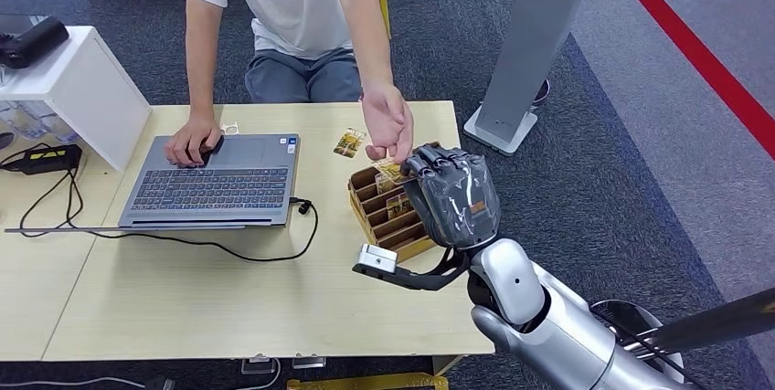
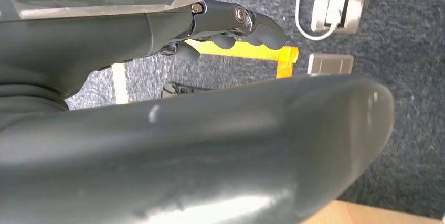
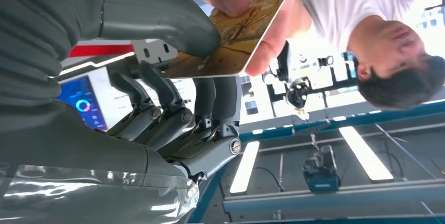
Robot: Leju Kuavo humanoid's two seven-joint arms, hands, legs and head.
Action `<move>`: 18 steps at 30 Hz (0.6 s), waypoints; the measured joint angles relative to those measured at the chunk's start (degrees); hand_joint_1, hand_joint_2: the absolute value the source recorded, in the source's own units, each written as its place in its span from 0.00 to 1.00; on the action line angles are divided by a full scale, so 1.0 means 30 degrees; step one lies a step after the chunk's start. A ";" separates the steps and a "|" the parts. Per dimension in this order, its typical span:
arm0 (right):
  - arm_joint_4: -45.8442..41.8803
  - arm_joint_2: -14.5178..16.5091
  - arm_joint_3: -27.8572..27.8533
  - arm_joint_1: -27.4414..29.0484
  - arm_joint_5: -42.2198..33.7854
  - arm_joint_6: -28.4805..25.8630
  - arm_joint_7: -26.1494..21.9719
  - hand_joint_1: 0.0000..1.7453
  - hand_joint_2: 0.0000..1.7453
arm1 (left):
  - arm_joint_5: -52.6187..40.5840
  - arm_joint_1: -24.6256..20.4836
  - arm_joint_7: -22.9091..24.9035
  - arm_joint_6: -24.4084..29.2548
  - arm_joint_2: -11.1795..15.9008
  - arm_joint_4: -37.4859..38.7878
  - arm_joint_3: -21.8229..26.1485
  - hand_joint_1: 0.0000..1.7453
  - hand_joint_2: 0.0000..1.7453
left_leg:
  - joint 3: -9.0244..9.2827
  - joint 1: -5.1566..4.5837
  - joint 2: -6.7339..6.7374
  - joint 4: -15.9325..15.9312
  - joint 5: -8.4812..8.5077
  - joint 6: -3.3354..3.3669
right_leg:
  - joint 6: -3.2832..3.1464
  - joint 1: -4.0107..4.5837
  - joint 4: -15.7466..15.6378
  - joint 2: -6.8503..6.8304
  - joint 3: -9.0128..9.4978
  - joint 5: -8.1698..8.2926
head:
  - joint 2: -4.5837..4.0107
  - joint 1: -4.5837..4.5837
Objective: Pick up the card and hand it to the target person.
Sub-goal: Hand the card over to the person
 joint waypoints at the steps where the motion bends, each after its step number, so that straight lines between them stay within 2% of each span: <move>1: 0.0077 0.0013 -0.0009 0.0023 -0.0027 0.0016 0.0000 0.14 1.00 | -0.0016 -0.0001 -0.0044 -0.0117 -0.0004 0.0000 0.0000 0.00 0.00 | -0.0001 0.0000 0.0000 0.0000 0.0000 0.0000 | 0.0000 0.0000 0.0000 0.0000 -0.0001 0.0000 | 0.0000 0.0005; 4: 0.0286 0.0046 -0.0051 0.0060 -0.0160 0.0065 -0.0007 0.01 1.00 | -0.0062 -0.0003 -0.0095 -0.0262 -0.0011 0.0000 0.0000 0.00 0.00 | -0.0002 0.0000 0.0000 0.0000 0.0000 0.0000 | 0.0000 0.0000 -0.0001 0.0001 -0.0003 -0.0001 | 0.0000 0.0002; 6: 0.0428 0.0084 -0.0095 0.0095 -0.0657 0.0029 -0.0144 0.00 1.00 | -0.0058 -0.0003 -0.0122 -0.0136 -0.0022 0.0000 0.0000 0.00 0.00 | -0.0001 0.0000 0.0000 0.0000 0.0000 0.0000 | 0.0000 0.0000 -0.0001 0.0000 -0.0003 -0.0001 | 0.0000 -0.0004; 8: 0.0565 0.0138 -0.0139 0.0185 -0.2333 -0.0177 -0.0692 0.00 1.00 | -0.0025 -0.0003 -0.0089 0.0134 -0.0027 0.0000 0.0000 0.00 0.00 | 0.0000 0.0000 0.0000 0.0000 0.0000 0.0000 | 0.0000 0.0000 -0.0001 0.0000 -0.0002 -0.0001 | 0.0000 -0.0011; 10: 0.0699 0.0215 -0.0206 0.0347 -0.5795 -0.0580 -0.1893 0.00 1.00 | 0.0064 0.0000 0.0013 0.0346 -0.0027 0.0000 0.0000 0.00 0.00 | -0.0001 0.0000 0.0000 0.0000 0.0000 0.0000 | 0.0000 0.0000 -0.0001 0.0000 -0.0002 -0.0001 | 0.0000 -0.0014; 15: 0.1009 0.0403 -0.0658 0.1007 -1.6615 -0.1098 -0.5928 0.00 1.00 | 0.0324 0.0006 0.0233 0.0581 -0.0027 0.0000 0.0000 0.00 0.00 | 0.0000 0.0000 -0.0001 0.0000 0.0000 0.0000 | 0.0000 0.0000 -0.0001 -0.0001 -0.0002 -0.0001 | 0.0000 -0.0004; 18: 0.1146 0.0437 -0.1044 0.1638 -2.1186 -0.0637 -0.7526 0.00 1.00 | 0.0401 0.0011 0.0361 0.0656 -0.0027 0.0000 0.0000 0.00 0.00 | -0.0002 0.0000 -0.0001 0.0000 0.0000 0.0000 | 0.0000 0.0000 -0.0001 -0.0001 -0.0004 -0.0001 | 0.0000 0.0007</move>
